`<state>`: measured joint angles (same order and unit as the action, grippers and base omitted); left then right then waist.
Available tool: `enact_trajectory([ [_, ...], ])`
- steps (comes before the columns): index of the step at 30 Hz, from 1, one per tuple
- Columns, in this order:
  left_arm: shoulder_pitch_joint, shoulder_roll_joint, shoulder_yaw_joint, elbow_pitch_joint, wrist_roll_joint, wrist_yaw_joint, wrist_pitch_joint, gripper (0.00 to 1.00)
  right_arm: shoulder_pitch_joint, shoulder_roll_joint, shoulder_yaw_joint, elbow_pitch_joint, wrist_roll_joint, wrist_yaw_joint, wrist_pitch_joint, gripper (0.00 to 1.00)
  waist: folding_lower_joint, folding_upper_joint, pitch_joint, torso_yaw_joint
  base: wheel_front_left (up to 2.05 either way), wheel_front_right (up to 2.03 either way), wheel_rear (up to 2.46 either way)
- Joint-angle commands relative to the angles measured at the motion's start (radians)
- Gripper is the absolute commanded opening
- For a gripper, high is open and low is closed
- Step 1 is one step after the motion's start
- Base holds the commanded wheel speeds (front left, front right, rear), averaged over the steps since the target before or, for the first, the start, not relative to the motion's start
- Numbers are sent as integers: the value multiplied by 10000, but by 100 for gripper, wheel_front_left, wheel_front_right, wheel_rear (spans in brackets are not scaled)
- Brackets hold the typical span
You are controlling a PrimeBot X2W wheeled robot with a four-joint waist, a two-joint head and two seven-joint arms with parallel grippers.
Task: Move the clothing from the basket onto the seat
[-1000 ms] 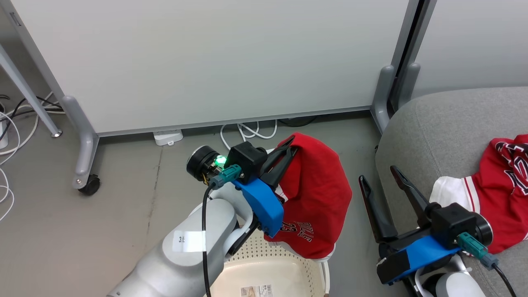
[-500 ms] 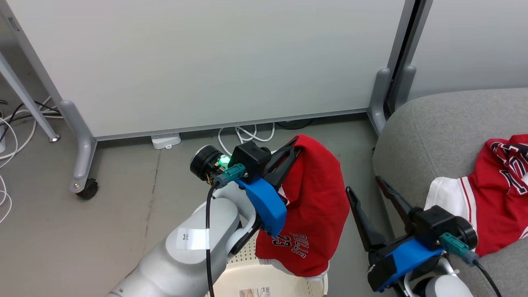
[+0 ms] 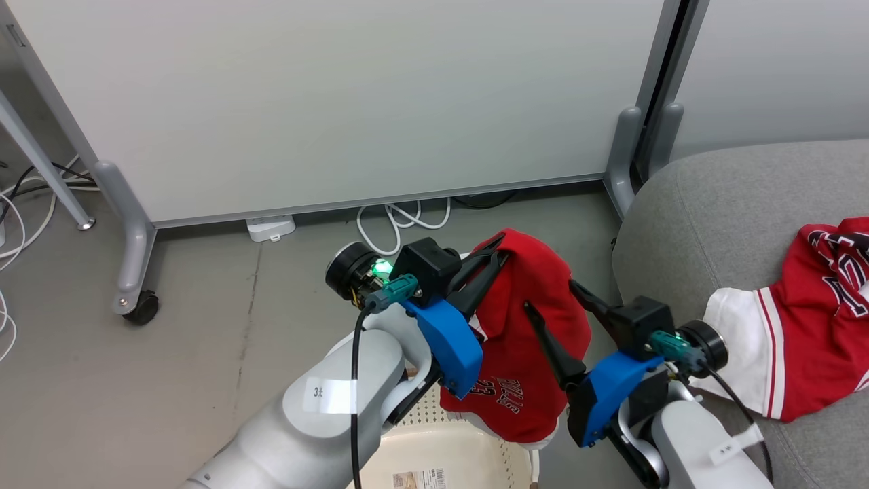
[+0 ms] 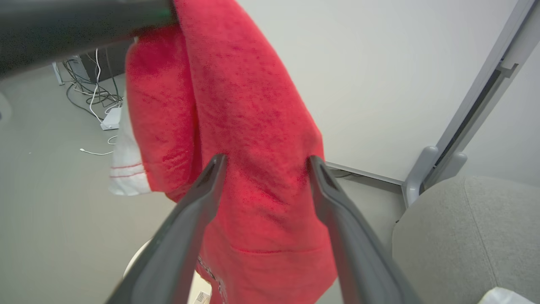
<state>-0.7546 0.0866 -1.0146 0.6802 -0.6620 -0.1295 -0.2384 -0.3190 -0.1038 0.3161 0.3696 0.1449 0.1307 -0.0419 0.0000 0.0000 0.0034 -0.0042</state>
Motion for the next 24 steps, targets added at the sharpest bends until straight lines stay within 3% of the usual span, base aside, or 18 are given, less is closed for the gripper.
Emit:
enact_trajectory([
  [1,-129,-11,-75,-44,-82,-6,28,0,-414,45,188,545,51,1,-50,100,0,0,9,22,0,0,0],
  [10,-242,32,-348,-162,-302,-6,31,0,-1536,320,1049,2905,428,1,-494,100,0,0,12,106,0,0,0],
  [19,-261,91,-523,-207,-444,-6,4,0,-2222,478,1510,4310,927,1,-1278,100,0,0,-19,88,0,0,0],
  [20,-262,93,-532,-202,-460,-6,4,0,-2264,488,1546,4440,1030,1,-1308,87,0,0,-21,81,0,0,0],
  [21,-263,93,-541,-201,-470,-6,0,0,-2318,496,1589,4529,1096,1,-1368,37,0,0,-24,75,0,0,0],
  [22,-263,93,-541,-201,-470,-6,0,0,-2318,496,1589,4529,1096,1,-1368,37,0,0,-24,75,0,0,0],
  [23,-265,91,-553,-202,-485,-6,-4,0,-2366,506,1629,4601,1174,1,-1430,0,0,0,-26,69,0,0,0],
  [24,-269,90,-561,-198,-496,-6,-7,0,-2402,512,1698,4682,1224,1,-1475,0,0,0,-26,60,0,0,0],
])
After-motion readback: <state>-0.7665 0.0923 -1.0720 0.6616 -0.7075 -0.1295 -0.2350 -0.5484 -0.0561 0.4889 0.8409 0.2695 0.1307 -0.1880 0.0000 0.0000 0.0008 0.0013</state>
